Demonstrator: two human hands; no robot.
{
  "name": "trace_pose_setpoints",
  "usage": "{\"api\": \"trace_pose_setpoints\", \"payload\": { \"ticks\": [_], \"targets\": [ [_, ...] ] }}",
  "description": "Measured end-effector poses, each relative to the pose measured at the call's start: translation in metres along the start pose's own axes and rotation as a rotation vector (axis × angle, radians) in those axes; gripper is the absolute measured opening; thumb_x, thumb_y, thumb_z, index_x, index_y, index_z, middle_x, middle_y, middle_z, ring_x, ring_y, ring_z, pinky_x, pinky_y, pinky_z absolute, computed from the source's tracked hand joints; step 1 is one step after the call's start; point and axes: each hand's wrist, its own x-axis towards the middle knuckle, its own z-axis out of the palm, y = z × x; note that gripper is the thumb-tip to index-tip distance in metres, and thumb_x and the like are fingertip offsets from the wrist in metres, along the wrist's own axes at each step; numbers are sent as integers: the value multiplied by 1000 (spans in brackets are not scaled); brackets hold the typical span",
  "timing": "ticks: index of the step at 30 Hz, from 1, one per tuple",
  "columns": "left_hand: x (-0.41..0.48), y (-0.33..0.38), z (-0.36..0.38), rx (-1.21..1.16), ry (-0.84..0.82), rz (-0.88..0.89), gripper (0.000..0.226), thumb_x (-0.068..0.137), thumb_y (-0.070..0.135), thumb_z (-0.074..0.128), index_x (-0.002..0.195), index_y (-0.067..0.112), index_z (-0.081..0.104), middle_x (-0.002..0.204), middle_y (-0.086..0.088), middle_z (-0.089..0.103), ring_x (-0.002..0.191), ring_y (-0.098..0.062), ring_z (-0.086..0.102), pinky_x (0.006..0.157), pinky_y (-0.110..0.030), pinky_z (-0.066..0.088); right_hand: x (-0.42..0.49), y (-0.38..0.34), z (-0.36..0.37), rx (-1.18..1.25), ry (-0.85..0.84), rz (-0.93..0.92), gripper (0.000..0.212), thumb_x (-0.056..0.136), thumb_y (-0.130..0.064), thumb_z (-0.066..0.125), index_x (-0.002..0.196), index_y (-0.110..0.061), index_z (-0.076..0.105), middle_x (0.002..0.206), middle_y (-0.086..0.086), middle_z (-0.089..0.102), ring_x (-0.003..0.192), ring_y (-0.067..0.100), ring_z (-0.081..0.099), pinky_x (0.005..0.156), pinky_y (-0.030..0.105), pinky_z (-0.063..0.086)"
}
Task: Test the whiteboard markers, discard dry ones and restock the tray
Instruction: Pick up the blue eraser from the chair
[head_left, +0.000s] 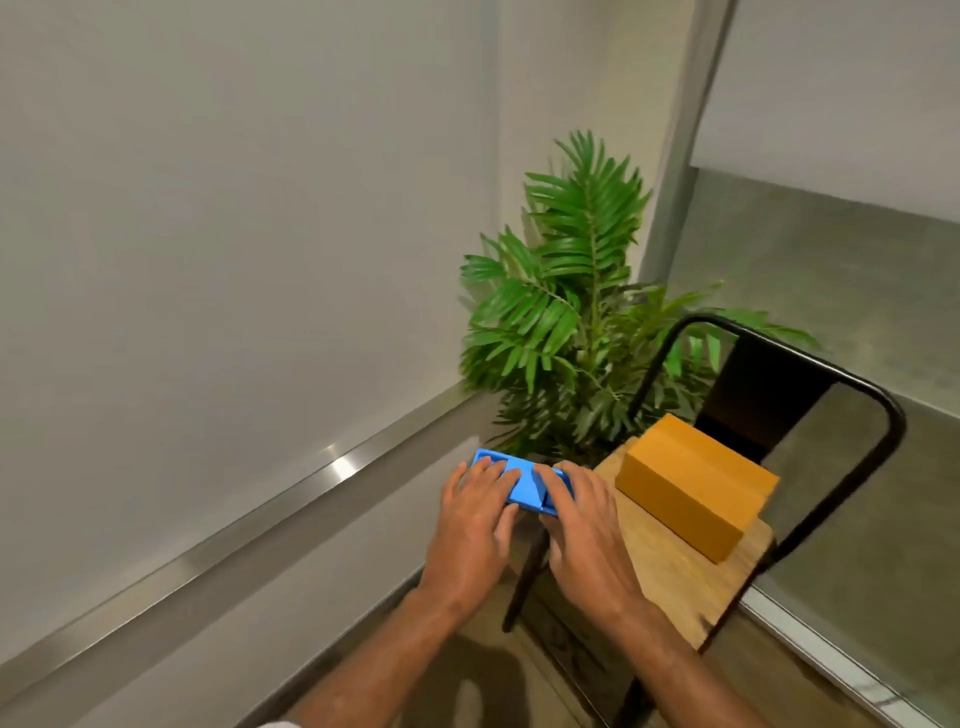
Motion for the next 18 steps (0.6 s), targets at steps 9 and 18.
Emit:
{"api": "trace_pose_setpoints", "payload": {
  "ticks": [9, 18],
  "targets": [
    [-77, -44, -118, 51, 181, -227, 45, 99, 17, 65, 143, 20, 57, 150, 2, 54, 146, -11, 34, 124, -25, 13, -7, -131, 37, 135, -78, -212, 67, 86, -5, 64, 145, -22, 36, 139, 2, 37, 129, 19, 36, 107, 29, 34],
    [-185, -118, -237, 134, 298, -410, 45, 98, 13, 66, 142, 18, 59, 149, 1, 55, 146, -15, 38, 122, -34, 30, -40, -287, 109, 312, -175, -391, 64, 86, 0, 67, 143, -17, 42, 133, 2, 43, 123, 18, 40, 103, 38, 45]
  ]
}}
